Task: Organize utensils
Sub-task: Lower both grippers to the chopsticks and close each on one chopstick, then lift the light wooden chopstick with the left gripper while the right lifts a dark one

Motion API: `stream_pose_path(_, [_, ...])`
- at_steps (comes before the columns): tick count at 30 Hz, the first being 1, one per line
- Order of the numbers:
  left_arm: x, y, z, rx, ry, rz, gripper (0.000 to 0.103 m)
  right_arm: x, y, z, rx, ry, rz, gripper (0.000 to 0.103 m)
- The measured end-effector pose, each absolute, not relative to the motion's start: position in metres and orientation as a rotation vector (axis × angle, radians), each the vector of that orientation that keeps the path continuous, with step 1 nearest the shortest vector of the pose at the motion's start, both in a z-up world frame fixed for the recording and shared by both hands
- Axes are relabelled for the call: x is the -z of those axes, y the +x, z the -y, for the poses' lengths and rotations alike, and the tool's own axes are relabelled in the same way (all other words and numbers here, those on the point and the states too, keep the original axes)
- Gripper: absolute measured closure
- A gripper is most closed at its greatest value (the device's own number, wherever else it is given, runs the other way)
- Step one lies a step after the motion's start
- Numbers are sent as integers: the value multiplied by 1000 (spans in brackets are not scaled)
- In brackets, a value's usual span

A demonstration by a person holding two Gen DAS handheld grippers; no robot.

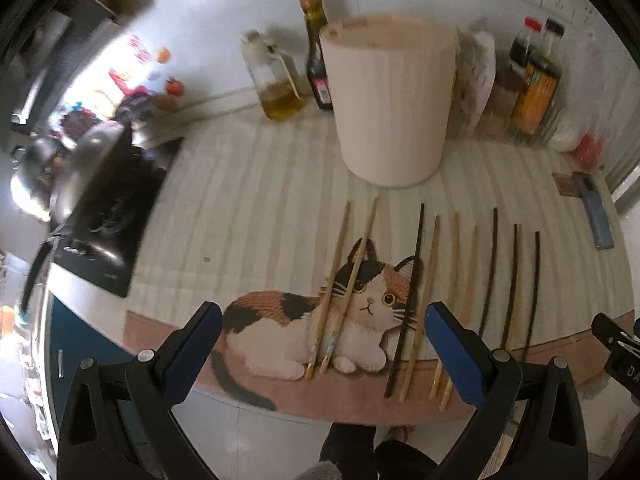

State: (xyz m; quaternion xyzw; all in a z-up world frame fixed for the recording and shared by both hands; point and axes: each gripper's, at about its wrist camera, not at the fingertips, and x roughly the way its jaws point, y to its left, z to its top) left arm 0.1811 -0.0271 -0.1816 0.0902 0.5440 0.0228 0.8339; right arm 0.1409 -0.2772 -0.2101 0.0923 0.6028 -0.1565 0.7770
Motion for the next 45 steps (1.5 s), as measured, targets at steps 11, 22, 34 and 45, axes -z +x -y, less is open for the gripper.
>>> stream_pose_path(11, [260, 257, -19, 47, 196, -1329, 15, 299, 192, 295, 429, 371, -1448, 39])
stream_pose_path(22, [302, 280, -10, 190, 238, -1420, 24, 349, 199, 289, 505, 404, -1507, 53])
stream_pose_path(34, [321, 279, 2, 171, 220, -1450, 96, 351, 212, 276, 425, 353, -1532, 76])
stream_pose_path(45, [319, 313, -52, 30, 31, -1495, 98, 343, 250, 282, 326, 300, -1542, 97])
